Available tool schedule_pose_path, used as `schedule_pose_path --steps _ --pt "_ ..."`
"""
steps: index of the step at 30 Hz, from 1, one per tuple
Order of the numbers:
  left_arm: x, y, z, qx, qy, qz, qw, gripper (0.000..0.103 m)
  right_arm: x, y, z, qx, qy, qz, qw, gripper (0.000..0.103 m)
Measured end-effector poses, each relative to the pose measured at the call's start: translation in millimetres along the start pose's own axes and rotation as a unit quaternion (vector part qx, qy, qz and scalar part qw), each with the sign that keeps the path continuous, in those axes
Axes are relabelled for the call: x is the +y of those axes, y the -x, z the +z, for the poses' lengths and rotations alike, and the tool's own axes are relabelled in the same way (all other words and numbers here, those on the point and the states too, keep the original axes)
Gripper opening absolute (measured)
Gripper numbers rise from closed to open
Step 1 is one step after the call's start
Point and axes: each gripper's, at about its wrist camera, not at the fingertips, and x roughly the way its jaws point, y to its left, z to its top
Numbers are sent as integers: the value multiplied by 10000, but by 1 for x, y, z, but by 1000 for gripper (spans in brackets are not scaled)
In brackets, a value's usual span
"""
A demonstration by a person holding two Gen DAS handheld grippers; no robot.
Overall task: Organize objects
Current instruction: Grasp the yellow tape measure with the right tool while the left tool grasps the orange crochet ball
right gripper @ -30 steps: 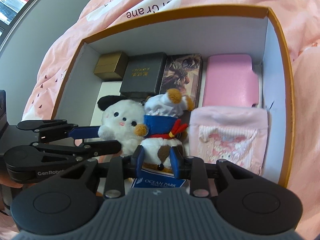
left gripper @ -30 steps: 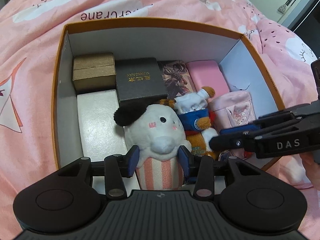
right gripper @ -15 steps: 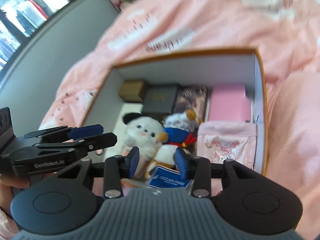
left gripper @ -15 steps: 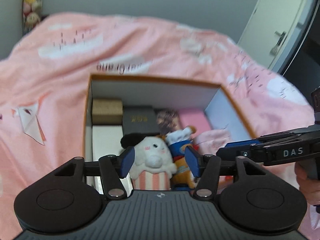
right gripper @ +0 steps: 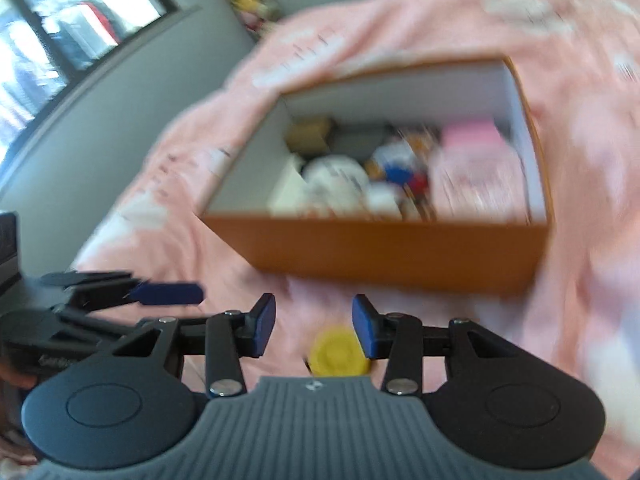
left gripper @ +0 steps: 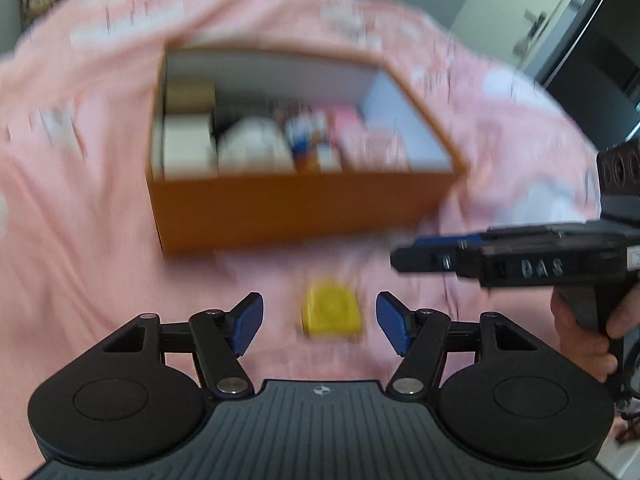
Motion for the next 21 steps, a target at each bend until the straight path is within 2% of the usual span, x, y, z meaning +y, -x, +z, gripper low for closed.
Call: schedule_pose_path --steps 3,6,9,12,15,19,21 --pt "1 -19 -17 546 121 -149 9983 74 -7 -8 -20 231 -238 -246 9991 45" --pt "-1 -36 -29 870 63 -55 9962 73 -7 -15 -33 387 -301 -349 9982 45" --pt "1 -48 -37 931 76 4 9956 72 -7 -19 -39 442 -292 -366 9979 54" --pt "9 -56 -42 1006 279 -115 9945 72 -8 -25 -43 508 -190 -417 9977 55" --pt "9 -59 -45 1044 312 -164 9939 67 -7 -32 -46 571 -105 -444 9973 55" --pt "3 -62 -46 1099 230 -157 9935 46 -3 -37 -46 607 101 -468 9970 55" --pt "0 -62 -46 1067 180 -137 9940 45 -1 -39 -46 623 186 -462 9968 55"
